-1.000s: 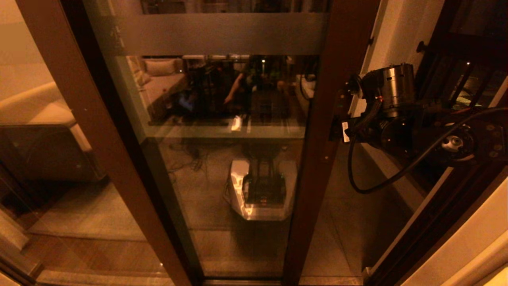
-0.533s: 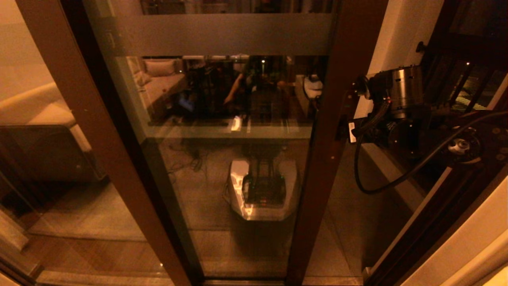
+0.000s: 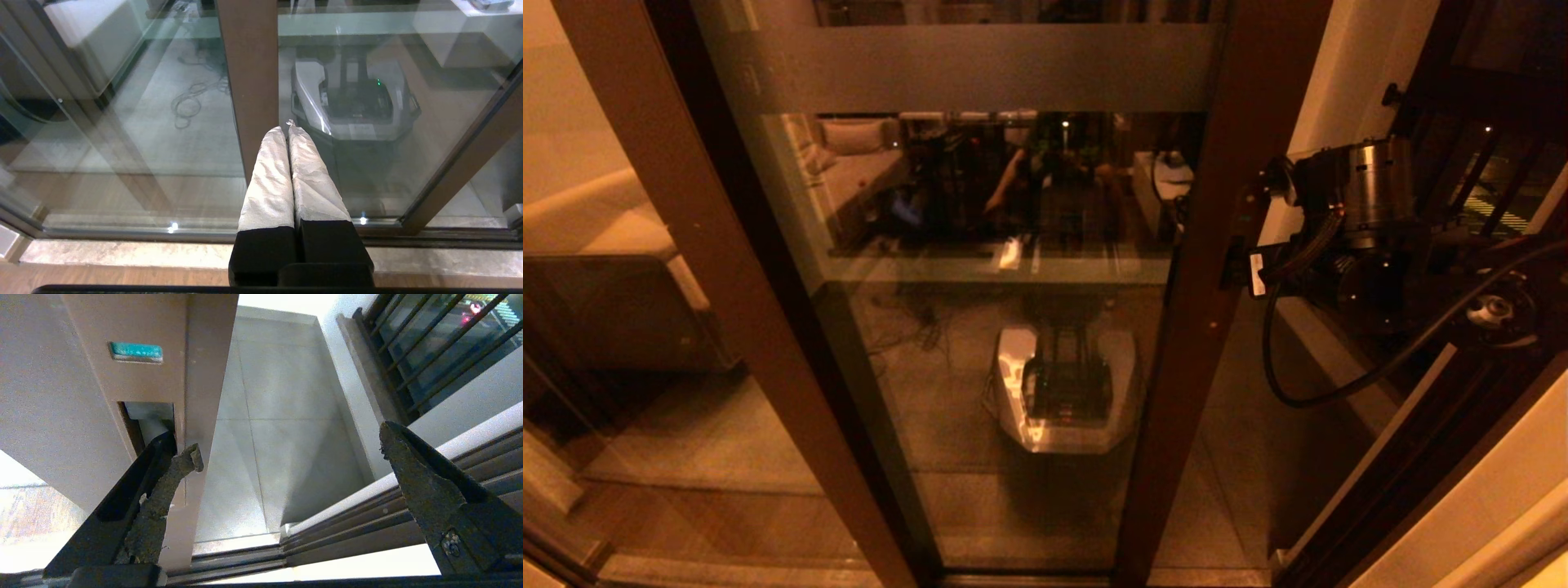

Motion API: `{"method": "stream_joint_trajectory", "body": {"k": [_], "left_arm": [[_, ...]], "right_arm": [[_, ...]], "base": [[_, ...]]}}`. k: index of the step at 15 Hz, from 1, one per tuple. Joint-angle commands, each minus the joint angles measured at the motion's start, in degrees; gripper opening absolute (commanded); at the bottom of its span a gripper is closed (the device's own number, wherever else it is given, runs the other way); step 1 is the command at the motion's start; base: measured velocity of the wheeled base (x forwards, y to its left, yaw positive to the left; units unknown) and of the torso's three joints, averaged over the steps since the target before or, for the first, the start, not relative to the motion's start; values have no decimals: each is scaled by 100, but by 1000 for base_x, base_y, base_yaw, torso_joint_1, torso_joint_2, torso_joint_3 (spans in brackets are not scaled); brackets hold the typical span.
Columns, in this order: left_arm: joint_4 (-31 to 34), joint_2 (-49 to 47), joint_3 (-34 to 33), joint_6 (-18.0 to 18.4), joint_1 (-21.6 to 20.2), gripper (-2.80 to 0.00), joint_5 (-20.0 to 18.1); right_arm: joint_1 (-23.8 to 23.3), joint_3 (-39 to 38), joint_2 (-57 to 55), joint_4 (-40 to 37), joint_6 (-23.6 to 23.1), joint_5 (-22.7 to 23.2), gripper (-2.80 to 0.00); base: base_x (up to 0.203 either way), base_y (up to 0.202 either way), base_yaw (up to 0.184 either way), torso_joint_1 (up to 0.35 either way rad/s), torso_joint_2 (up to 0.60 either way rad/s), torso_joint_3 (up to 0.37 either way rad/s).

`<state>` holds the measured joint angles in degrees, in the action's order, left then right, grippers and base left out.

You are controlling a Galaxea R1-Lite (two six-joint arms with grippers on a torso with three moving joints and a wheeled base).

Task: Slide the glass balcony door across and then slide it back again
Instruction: Close the slid door

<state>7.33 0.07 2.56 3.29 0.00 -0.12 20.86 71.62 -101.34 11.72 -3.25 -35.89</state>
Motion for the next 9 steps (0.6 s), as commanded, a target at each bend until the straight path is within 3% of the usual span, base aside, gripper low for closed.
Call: {"method": "stream_joint_trajectory", "body": {"k": [1,9], "left_arm": [[6,1,-1,5,0,-280,-4],[6,1,-1,5,0,-280,3]], "right_arm": [[-3,-77,46,31,-21,-32,0],[-3,-245,176,33,-70,-32,0]], "base": [[0,0,0,0,0,0],[0,0,0,0,0,0]]}}
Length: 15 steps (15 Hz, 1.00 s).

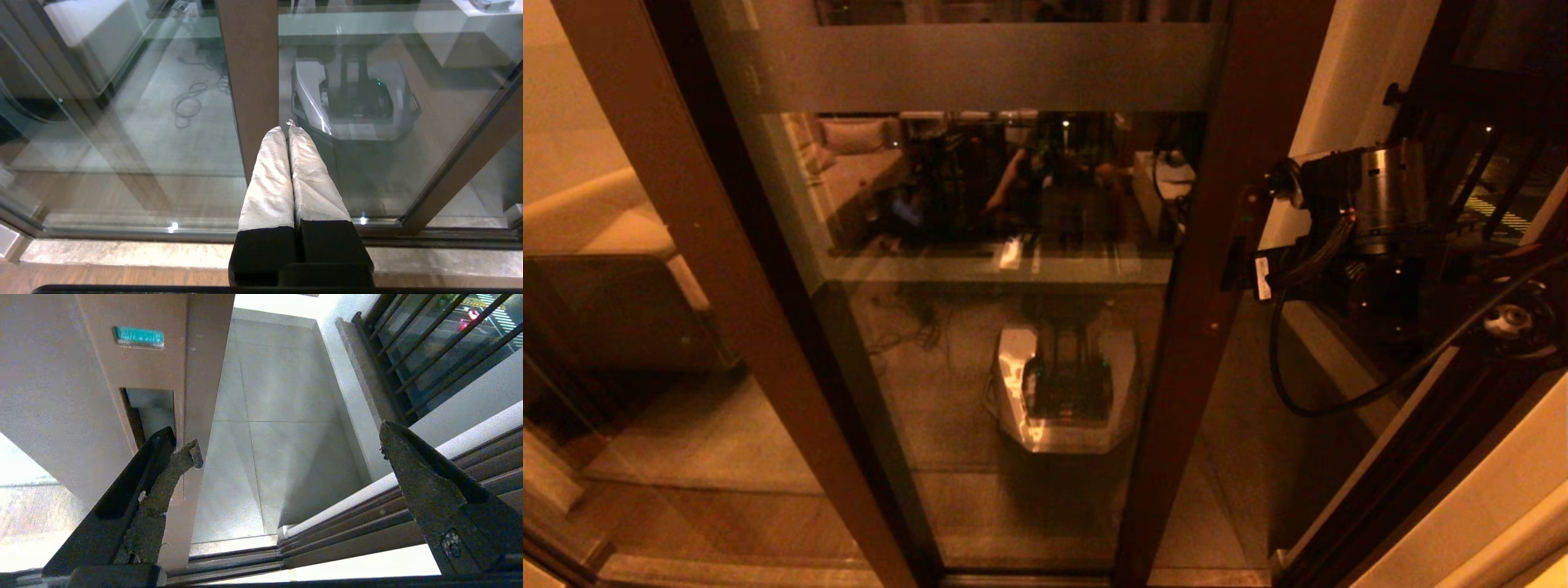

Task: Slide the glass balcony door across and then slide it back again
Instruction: Close the slid door

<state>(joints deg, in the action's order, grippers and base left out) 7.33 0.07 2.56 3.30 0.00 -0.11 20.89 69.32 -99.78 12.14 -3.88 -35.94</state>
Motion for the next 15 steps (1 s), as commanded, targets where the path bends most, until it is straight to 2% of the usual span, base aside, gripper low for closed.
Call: {"method": "stream_joint_trajectory", "body": {"k": [1,15], "left_arm": [[6,1,-1,4,0,-280,2],[6,1,-1,4,9,-280,2]], "right_arm": [[-7,-15,11,-4,-8,-23,0],[-217,-41,-33,87,-96,-19,0]], "base": [[0,0,0,0,0,0],[0,0,0,0,0,0]]}}
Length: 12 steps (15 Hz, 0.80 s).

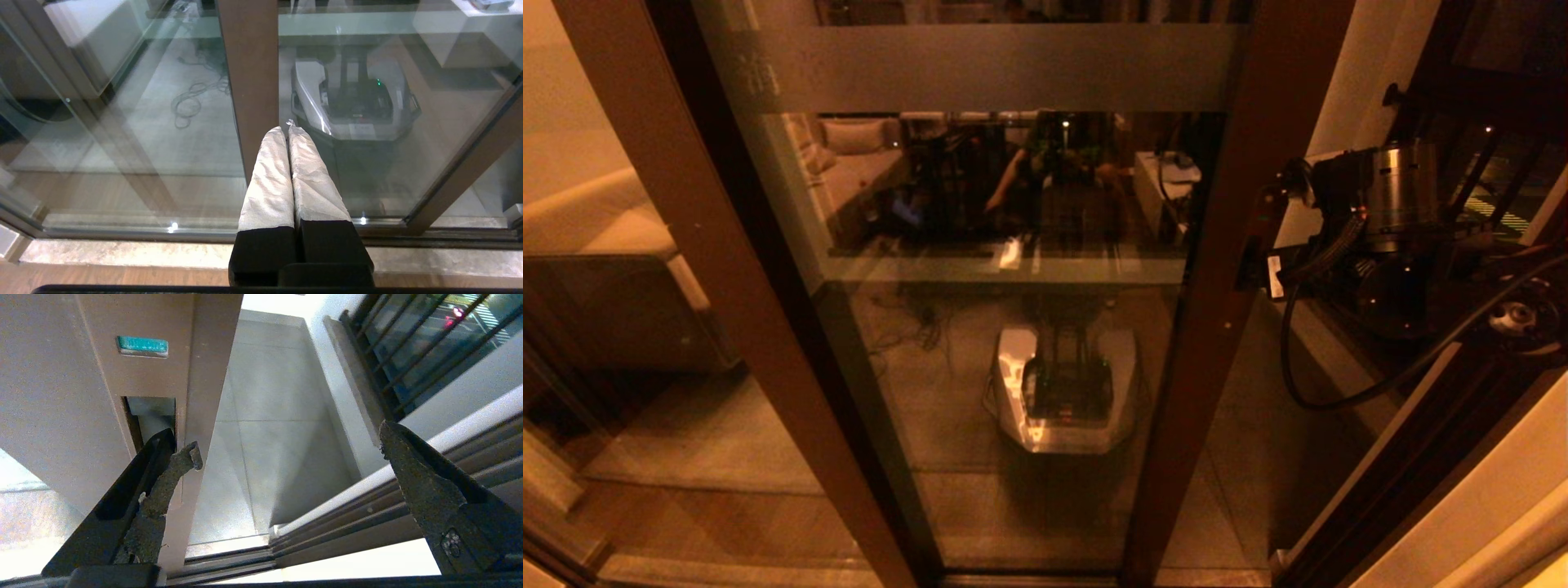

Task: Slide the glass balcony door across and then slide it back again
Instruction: Close the slid door

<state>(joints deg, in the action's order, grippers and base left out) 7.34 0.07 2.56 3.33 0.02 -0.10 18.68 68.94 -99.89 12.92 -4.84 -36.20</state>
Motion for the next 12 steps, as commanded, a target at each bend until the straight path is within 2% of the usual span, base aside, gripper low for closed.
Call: {"method": "stream_joint_trajectory", "body": {"k": [1,7,12], "left_arm": [[4,1,-1,1,4,-280,1],[4,1,-1,1,-2,-280,-2],[4,1,-1,1,-2,-280,1]], "right_arm": [[-2,5,-22,9,-7,7,0],[-259,-56,10,17,-96,7,0],[-294,-130,66,130,-219,7,0]], "base": [[0,0,0,0,0,0],[0,0,0,0,0,0],[0,0,0,0,0,0]]}}
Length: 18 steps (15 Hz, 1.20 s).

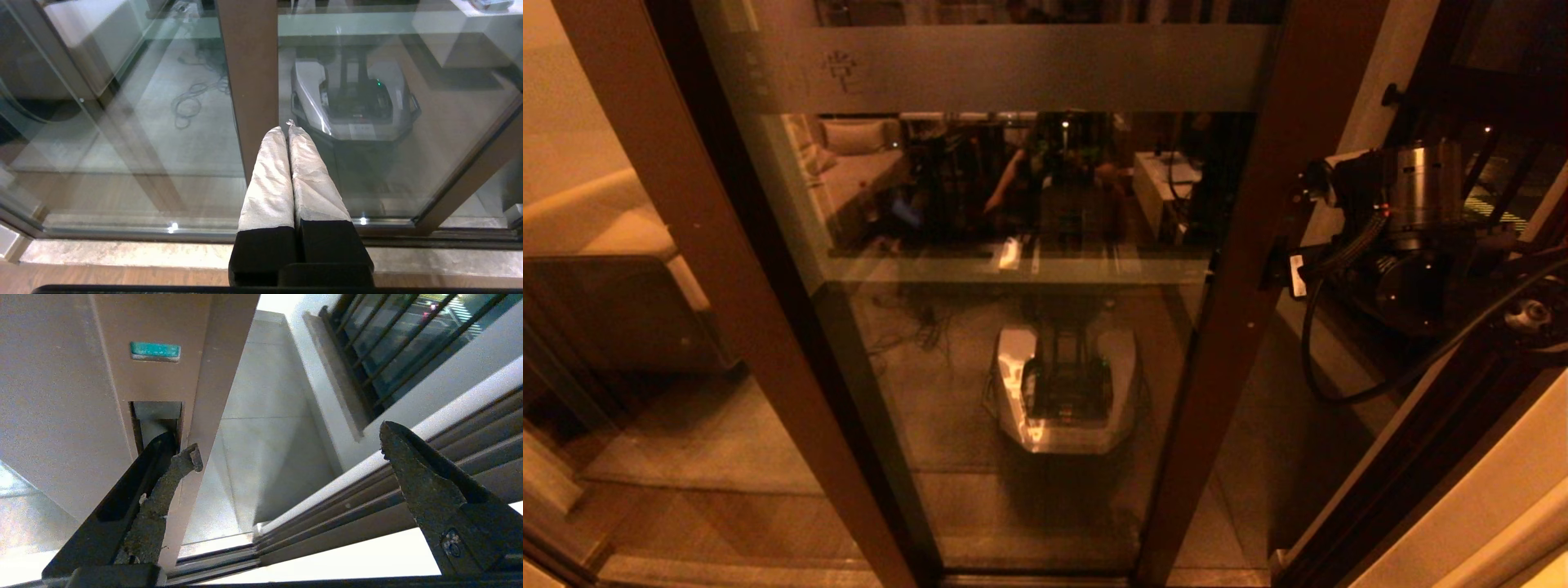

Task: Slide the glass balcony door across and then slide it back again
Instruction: Close the slid door

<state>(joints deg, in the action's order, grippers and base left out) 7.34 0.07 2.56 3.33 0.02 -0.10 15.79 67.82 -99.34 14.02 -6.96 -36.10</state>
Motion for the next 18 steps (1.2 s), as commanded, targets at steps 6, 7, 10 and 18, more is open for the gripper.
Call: {"method": "stream_joint_trajectory", "body": {"k": [6,7,10,18], "left_arm": [[4,1,-1,1,-2,-280,1],[4,1,-1,1,6,-280,-7],[4,1,-1,1,3,-280,1],[4,1,-1,1,1,-280,-3]], "right_arm": [[-181,-58,2,66,-86,6,0],[-199,-58,2,66,-86,6,0],[-277,-58,2,66,-95,15,0],[-465,-41,2,110,-200,41,0]], "base": [[0,0,0,0,0,0],[0,0,0,0,0,0],[0,0,0,0,0,0],[0,0,0,0,0,0]]}}
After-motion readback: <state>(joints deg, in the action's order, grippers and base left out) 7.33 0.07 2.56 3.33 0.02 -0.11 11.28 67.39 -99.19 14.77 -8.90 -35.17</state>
